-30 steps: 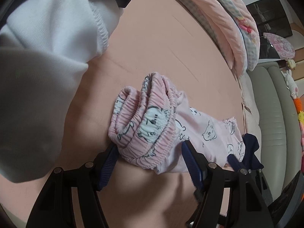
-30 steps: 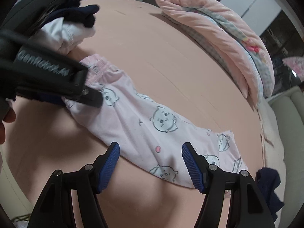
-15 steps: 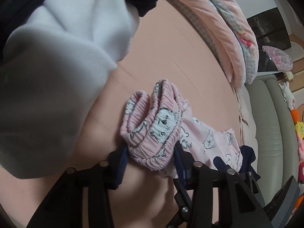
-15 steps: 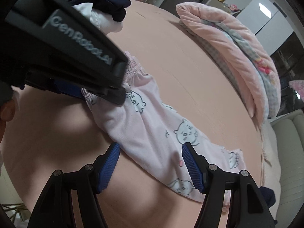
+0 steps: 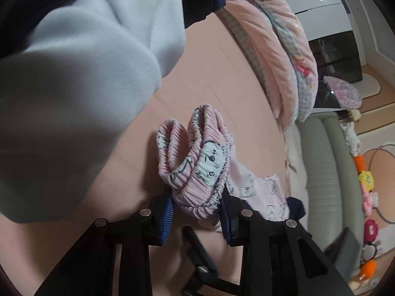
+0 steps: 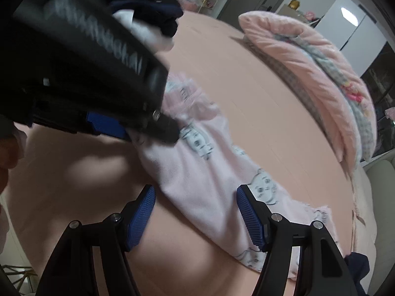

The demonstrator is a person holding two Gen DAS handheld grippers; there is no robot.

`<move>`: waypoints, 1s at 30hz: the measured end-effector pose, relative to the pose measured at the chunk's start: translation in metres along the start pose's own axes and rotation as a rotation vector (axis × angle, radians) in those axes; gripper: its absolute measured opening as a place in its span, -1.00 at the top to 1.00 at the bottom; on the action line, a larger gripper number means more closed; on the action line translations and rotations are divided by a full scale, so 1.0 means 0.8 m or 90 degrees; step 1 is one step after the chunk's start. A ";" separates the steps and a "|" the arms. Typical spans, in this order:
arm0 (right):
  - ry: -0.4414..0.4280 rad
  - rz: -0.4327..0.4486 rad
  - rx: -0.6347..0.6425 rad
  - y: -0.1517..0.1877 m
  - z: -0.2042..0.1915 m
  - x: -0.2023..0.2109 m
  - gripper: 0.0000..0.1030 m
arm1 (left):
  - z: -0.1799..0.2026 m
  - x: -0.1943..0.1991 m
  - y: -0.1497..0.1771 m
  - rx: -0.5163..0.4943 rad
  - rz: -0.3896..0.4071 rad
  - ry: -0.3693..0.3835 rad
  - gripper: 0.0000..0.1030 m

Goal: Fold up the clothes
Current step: 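Lift the cuffs with the left gripper while the right gripper grasps the pants middle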

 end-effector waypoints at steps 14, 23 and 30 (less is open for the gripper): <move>0.017 0.034 0.018 -0.009 -0.011 -0.007 -0.24 | 0.008 0.005 -0.003 0.020 -0.002 0.043 0.44; -0.010 0.003 -0.071 -0.011 0.009 -0.012 0.75 | 0.018 0.012 -0.007 0.017 -0.003 0.042 0.44; -0.025 0.006 -0.132 -0.003 0.019 0.011 0.79 | 0.043 0.018 -0.012 -0.018 -0.012 0.041 0.44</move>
Point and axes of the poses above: each gripper's, at about its wrist camera, not at the fingertips, and x roughly against the way its jaws point, z to its right, y to its underside, the point moved 10 cm from there along -x, roughly the way its jaws point, and after that the axes turned 15 degrees about y, right-handed, at the moved point
